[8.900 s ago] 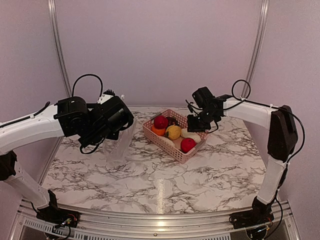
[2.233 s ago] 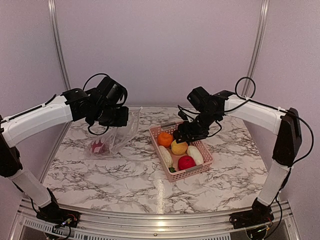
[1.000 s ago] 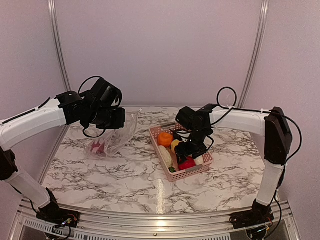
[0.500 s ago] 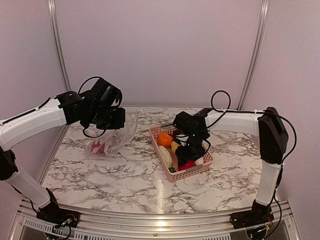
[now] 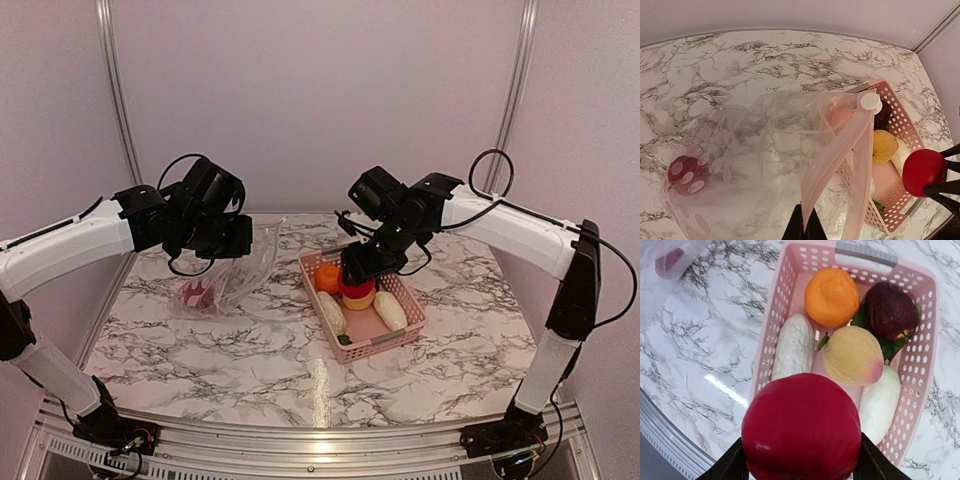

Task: Place the food in the zip-top bag and seal the zipper
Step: Pick up the fake fruit from the bin, then place the fake fruit in the zipper food storage bag.

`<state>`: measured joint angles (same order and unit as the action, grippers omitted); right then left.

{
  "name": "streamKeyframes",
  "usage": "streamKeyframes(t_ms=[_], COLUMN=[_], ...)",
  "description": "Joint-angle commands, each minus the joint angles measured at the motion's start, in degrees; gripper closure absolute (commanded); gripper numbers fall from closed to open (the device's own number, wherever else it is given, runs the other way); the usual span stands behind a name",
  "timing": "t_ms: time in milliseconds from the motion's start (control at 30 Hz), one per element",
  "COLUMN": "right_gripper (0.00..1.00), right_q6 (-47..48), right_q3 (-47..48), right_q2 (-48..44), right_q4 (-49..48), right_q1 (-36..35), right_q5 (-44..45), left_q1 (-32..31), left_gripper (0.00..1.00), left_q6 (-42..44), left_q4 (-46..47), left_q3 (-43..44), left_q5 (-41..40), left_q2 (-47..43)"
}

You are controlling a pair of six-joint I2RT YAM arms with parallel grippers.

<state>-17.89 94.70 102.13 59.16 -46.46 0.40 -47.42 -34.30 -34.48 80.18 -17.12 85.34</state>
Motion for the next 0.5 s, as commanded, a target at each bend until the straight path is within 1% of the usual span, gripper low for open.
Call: streamKeyframes(t_ms=[0,200,233,333,467], right_gripper=[0.53,0.55,0.57,0.58,0.57], right_q6=[0.1,-4.2,-4.3,-2.2,-1.3], right_q3=[6.9,5.6,5.6,6.3,7.2], right_q2=[-2.4,-5.8,-6.2,-6.6,-5.9], right_q4=[-3.6,-16.8,-18.3,-20.9,-25.3], right_q1=[-1.7,-1.8,-1.9,-3.4,-3.7], right_q5=[-2.7,-12.7,-13.2,-10.5,-14.3], left_q1=[-0.1,-0.2,-0.1,-0.2,-0.2], left_gripper=[1.00,1.00,1.00,1.00,1.00], left_q6=[0.2,0.7,0.6,0.5,-0.3], left_q4=[1.7,2.2,2.3,2.6,3.6], left_q3=[-0.3,0.5,0.4,0.5,0.8], left_q5=[-0.1,-0.2,-0.2,0.1,0.3], left_q2=[0.4,1.0,1.0,1.1,1.4])
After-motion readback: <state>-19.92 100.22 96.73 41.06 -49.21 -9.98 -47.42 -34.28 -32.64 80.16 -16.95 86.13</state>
